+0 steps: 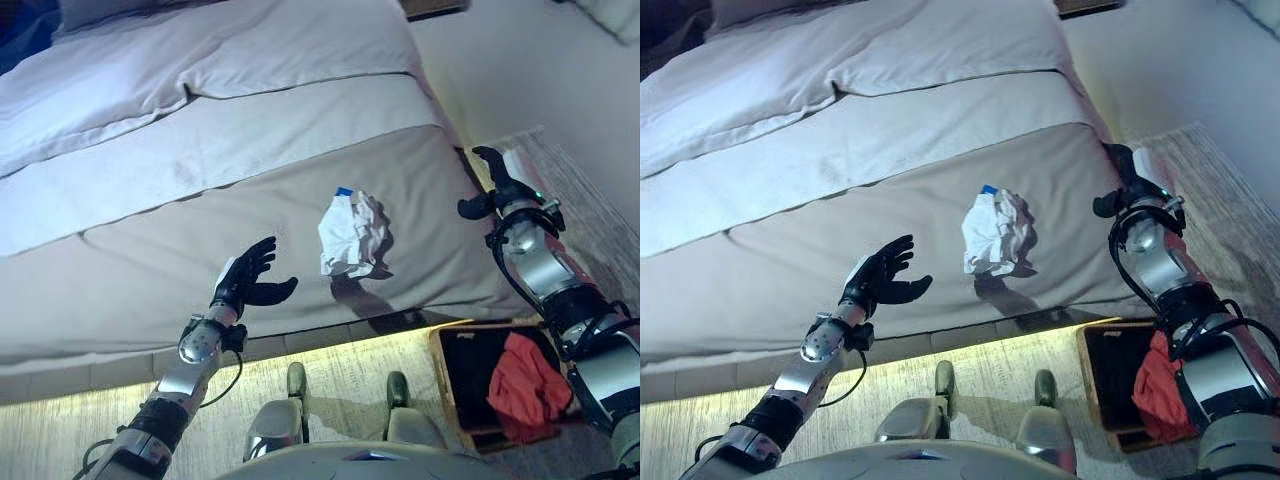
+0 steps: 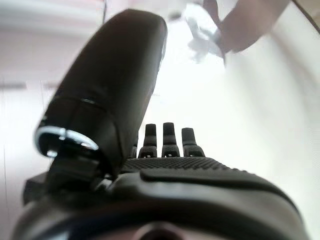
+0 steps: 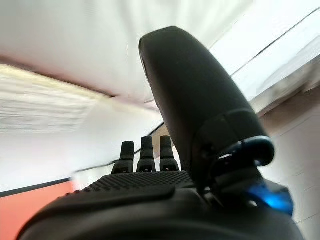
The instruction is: Pick up the clothes from the bed and place them into the basket
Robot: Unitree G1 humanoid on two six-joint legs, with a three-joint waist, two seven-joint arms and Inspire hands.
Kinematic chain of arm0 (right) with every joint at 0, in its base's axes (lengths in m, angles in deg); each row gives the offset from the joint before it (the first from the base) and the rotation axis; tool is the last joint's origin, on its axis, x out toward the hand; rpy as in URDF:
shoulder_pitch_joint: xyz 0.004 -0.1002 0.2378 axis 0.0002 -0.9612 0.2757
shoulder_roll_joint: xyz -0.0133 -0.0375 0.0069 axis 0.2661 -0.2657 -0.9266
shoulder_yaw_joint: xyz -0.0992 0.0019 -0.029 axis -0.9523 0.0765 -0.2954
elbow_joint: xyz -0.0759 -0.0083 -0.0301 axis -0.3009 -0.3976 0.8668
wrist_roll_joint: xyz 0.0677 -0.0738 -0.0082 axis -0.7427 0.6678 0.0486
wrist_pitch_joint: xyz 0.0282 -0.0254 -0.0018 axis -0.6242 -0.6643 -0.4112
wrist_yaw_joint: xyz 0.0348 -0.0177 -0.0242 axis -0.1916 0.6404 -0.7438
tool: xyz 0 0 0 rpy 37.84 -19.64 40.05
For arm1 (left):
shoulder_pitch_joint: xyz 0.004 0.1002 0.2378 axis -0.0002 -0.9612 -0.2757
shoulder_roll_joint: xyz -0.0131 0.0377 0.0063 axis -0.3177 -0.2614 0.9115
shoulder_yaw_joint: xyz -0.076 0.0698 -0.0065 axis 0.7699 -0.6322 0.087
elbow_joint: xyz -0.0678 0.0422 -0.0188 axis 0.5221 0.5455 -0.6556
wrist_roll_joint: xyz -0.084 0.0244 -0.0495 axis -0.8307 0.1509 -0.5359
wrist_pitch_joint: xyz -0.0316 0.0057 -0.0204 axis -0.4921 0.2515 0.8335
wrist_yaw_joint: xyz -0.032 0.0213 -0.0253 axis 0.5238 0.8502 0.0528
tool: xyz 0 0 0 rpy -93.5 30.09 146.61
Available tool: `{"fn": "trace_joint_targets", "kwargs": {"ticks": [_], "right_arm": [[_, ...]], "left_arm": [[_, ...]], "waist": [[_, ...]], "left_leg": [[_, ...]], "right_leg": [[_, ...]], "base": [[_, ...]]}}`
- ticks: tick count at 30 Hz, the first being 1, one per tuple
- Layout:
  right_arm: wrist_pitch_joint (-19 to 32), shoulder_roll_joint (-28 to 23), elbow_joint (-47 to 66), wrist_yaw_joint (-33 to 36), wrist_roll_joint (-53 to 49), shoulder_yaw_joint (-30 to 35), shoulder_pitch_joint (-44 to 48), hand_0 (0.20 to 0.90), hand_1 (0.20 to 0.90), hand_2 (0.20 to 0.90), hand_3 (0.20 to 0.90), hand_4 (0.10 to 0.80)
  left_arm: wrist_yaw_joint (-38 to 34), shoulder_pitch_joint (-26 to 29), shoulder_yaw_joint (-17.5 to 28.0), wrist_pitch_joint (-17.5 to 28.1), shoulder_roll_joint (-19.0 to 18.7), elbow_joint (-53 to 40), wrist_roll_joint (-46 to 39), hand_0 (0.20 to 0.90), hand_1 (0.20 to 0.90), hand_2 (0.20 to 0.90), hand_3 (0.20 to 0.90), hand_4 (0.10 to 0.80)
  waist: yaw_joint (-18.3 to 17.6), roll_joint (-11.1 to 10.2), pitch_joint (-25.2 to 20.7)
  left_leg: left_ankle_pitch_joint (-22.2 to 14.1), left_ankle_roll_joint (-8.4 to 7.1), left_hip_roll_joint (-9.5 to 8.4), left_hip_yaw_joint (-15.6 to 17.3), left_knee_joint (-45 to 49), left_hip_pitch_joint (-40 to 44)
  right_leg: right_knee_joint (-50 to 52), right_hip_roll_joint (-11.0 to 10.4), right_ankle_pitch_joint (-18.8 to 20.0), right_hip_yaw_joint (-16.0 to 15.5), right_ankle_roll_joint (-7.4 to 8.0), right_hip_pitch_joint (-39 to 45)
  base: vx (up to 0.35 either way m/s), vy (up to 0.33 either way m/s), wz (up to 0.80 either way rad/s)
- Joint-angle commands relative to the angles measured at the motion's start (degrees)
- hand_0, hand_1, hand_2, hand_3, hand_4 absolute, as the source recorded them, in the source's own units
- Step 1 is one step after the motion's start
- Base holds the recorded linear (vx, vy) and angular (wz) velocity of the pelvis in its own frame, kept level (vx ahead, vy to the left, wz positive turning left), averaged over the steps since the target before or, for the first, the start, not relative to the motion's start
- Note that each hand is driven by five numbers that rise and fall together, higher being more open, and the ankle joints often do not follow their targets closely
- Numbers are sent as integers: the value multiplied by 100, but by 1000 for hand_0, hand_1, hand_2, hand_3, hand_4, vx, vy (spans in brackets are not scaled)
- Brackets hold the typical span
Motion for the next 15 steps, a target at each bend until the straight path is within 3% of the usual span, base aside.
{"fn": "trace_joint_targets", "kwargs": {"ticks": [1, 6, 10, 15], "right_arm": [[271, -14, -281, 140, 390, -398, 1037, 900, 900, 900, 900, 800], [319, -13, -791, 190, 444, -684, 1560, 900, 900, 900, 900, 800], [366, -129, -1441, -39, 470, -1063, 2304, 900, 900, 900, 900, 800], [248, -142, -1958, -37, 583, -1397, 2617, 900, 900, 900, 900, 800]], "left_arm": [[-41, 110, 182, 694, -374, -319, -9, 900, 900, 900, 900, 800], [-41, 211, 148, 1011, -454, -460, -253, 900, 900, 900, 900, 800], [26, 605, -18, 1260, -502, -587, -584, 900, 900, 900, 900, 800], [-163, 796, -170, 1437, -473, -866, -893, 900, 900, 900, 900, 800]], "waist": [[262, -389, -305], [529, -259, 167], [679, -114, 925], [761, -2, 1325]], "left_leg": [[-1011, -77, 23, -334, 601, 7], [-996, -65, -90, -550, 915, -484], [-951, -6, -294, -752, 1370, -1264], [-921, 91, -470, -898, 1767, -1971]], "right_leg": [[436, -256, -373, -103, -242, -273], [938, -365, -552, -347, -295, -666], [1368, -448, -588, -501, -329, -1331], [1797, -475, -644, -595, -389, -1997]], "base": [[53, 96, 36], [-88, 90, 35], [-227, 34, 31], [-100, 5, 11]]}}
